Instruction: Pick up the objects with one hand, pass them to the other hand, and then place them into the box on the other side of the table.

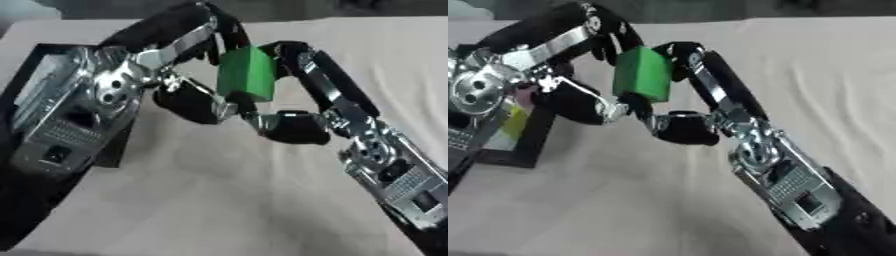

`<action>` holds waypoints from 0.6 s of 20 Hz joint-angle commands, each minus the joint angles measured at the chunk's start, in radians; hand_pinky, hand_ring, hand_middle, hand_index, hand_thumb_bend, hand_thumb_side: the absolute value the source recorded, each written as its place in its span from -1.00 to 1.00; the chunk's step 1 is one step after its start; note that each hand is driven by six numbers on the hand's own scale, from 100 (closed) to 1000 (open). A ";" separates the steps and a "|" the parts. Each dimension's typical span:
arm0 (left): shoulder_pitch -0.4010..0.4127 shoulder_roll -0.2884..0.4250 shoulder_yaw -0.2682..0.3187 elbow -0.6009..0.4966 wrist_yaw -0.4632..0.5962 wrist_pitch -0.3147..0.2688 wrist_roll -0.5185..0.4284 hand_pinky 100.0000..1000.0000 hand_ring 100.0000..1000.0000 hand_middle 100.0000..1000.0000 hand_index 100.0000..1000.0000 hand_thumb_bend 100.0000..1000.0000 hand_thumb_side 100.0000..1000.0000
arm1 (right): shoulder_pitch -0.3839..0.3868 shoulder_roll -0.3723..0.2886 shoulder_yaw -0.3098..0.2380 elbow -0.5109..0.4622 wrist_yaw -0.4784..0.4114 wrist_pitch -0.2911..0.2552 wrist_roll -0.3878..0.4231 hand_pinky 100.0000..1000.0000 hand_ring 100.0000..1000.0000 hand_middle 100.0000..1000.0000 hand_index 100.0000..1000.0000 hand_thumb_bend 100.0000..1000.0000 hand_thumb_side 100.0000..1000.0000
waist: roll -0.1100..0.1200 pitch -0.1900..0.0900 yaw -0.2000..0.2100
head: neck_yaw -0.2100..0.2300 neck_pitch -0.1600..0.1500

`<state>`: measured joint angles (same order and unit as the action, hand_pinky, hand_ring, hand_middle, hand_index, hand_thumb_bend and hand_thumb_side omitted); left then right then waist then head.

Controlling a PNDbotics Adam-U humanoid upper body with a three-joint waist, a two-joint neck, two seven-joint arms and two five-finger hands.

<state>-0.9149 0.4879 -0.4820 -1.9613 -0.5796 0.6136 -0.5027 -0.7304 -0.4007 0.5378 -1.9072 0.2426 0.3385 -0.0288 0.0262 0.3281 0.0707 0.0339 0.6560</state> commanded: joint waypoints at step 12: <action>-0.003 0.023 0.004 0.057 -0.021 -0.015 0.025 0.23 0.03 -0.33 -0.21 -0.63 -1.00 | -0.005 -0.023 -0.037 -0.035 0.137 0.000 0.318 0.57 0.32 0.37 0.38 -0.42 -0.89 | 0.001 -0.046 -0.004 | 0.012 -0.007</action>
<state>-0.9037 0.4877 -0.5053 -1.9223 -0.5688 0.5977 -0.4826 -0.7301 -0.4101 0.4949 -1.9107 0.3790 0.3472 0.2570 0.0262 0.3281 0.0677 0.0429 0.6561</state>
